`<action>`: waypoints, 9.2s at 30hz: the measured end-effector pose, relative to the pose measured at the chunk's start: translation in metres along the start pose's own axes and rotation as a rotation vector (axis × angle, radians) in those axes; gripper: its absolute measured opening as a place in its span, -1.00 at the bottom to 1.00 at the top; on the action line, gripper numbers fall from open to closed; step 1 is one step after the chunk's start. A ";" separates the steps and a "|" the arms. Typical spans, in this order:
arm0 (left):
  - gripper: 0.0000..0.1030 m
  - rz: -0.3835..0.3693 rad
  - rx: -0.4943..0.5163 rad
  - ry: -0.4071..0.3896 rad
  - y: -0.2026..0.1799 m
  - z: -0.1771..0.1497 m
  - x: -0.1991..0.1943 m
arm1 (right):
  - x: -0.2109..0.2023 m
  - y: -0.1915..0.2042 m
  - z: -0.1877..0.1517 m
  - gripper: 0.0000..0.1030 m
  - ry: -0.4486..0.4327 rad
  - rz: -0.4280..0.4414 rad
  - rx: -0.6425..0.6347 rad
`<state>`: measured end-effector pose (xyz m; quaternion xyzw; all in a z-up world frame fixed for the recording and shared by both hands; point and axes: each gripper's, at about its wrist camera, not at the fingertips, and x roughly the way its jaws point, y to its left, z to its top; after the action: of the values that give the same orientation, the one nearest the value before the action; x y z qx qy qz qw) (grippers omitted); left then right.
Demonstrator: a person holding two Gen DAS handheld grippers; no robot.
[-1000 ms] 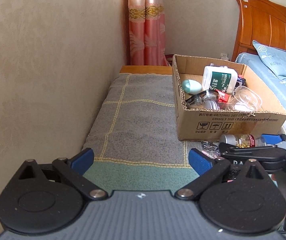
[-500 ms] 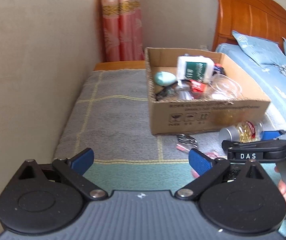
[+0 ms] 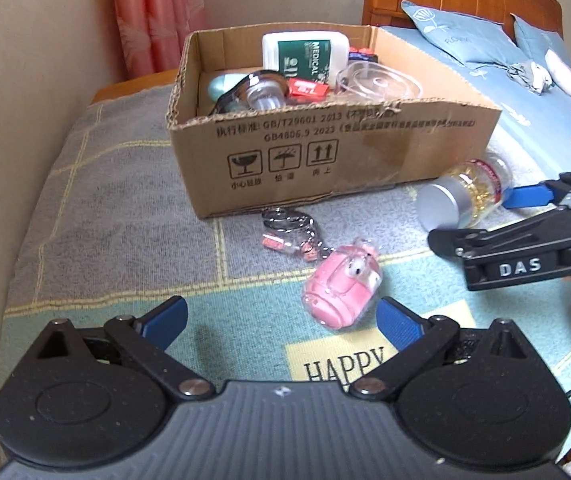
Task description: Organize rigid objects
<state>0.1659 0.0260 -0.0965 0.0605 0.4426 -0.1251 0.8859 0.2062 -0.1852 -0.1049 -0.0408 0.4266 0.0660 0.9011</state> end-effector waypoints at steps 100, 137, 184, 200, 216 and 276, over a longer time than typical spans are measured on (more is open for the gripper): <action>-0.01 -0.073 0.124 -0.058 -0.012 0.018 0.014 | -0.017 -0.003 0.015 0.92 -0.041 0.074 -0.203; -0.03 -0.101 0.207 -0.138 -0.021 0.096 -0.080 | -0.092 -0.021 0.032 0.87 -0.085 0.217 -0.281; 0.94 0.056 0.082 -0.238 -0.012 0.144 -0.038 | -0.094 -0.048 0.082 0.87 -0.148 0.184 -0.242; 0.95 0.120 -0.056 -0.229 -0.016 0.054 -0.063 | -0.049 -0.042 0.138 0.87 -0.104 0.159 -0.250; 0.95 0.182 -0.116 -0.216 -0.009 0.022 -0.080 | 0.039 -0.022 0.197 0.87 0.061 0.162 -0.195; 0.99 0.234 -0.157 -0.174 -0.023 0.039 -0.117 | -0.134 -0.002 0.020 1.00 -0.094 -0.112 0.148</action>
<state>0.1222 0.0146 0.0208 0.0312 0.3624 0.0091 0.9315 0.1381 -0.1955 0.0117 0.0052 0.3847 -0.0142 0.9229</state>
